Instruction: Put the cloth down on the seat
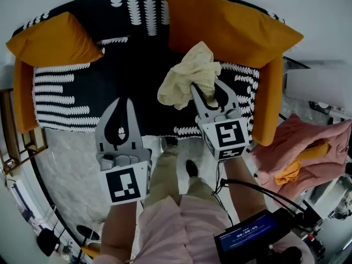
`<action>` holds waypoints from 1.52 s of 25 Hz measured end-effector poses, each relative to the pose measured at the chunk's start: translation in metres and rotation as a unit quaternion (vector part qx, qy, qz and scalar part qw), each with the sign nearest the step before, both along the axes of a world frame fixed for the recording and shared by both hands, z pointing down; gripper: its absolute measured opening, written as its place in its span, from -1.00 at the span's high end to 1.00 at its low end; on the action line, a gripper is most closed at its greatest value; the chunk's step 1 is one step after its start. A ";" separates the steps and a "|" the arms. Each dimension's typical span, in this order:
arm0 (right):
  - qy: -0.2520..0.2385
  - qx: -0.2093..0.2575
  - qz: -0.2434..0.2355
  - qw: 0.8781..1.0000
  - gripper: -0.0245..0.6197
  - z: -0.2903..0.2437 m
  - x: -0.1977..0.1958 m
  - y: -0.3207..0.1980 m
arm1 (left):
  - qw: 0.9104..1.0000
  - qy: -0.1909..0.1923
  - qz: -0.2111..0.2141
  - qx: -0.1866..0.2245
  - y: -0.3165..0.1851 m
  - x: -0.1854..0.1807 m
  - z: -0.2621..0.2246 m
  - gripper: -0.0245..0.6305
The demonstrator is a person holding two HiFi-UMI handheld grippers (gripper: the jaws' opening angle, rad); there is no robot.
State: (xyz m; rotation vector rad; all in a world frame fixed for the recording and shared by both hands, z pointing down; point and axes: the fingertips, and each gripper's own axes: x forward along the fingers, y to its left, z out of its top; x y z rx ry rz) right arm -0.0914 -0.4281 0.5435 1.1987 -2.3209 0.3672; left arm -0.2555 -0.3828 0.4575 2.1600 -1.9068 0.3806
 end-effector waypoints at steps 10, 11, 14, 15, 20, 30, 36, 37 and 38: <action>0.034 -0.037 -0.006 0.999 0.39 0.047 -0.002 -0.008 | 1.000 -0.005 -0.002 -0.013 -0.005 -0.009 0.019 0.85; 0.038 -0.043 -0.006 0.998 0.37 0.052 -0.001 -0.008 | 1.000 -0.003 -0.004 -0.015 -0.005 -0.010 0.021 0.85; 0.054 -0.066 -0.005 0.996 0.27 0.064 0.003 -0.006 | 1.000 0.000 -0.010 -0.021 -0.003 -0.011 0.023 0.85; 0.058 -0.072 -0.003 0.996 0.23 0.067 0.006 -0.006 | 1.000 -0.002 -0.011 -0.021 -0.003 -0.013 0.023 0.85; 0.065 -0.080 -0.002 0.995 0.18 0.069 0.011 -0.010 | 1.000 -0.019 -0.014 -0.010 -0.005 -0.021 0.022 0.85; 0.047 -0.049 -0.012 0.998 0.19 0.038 0.010 -0.004 | 1.000 -0.024 -0.012 0.002 0.005 -0.004 0.008 0.85; 0.028 -0.016 -0.011 0.999 0.21 0.000 0.017 0.009 | 0.999 -0.023 -0.010 0.021 0.020 0.011 -0.013 0.85; 0.023 -0.009 -0.011 1.000 0.21 -0.009 0.017 0.012 | 0.999 -0.023 -0.010 0.025 0.024 0.014 -0.017 0.85; 0.018 0.000 -0.011 1.000 0.21 -0.020 0.018 0.015 | 0.999 -0.023 -0.011 0.029 0.027 0.016 -0.023 0.85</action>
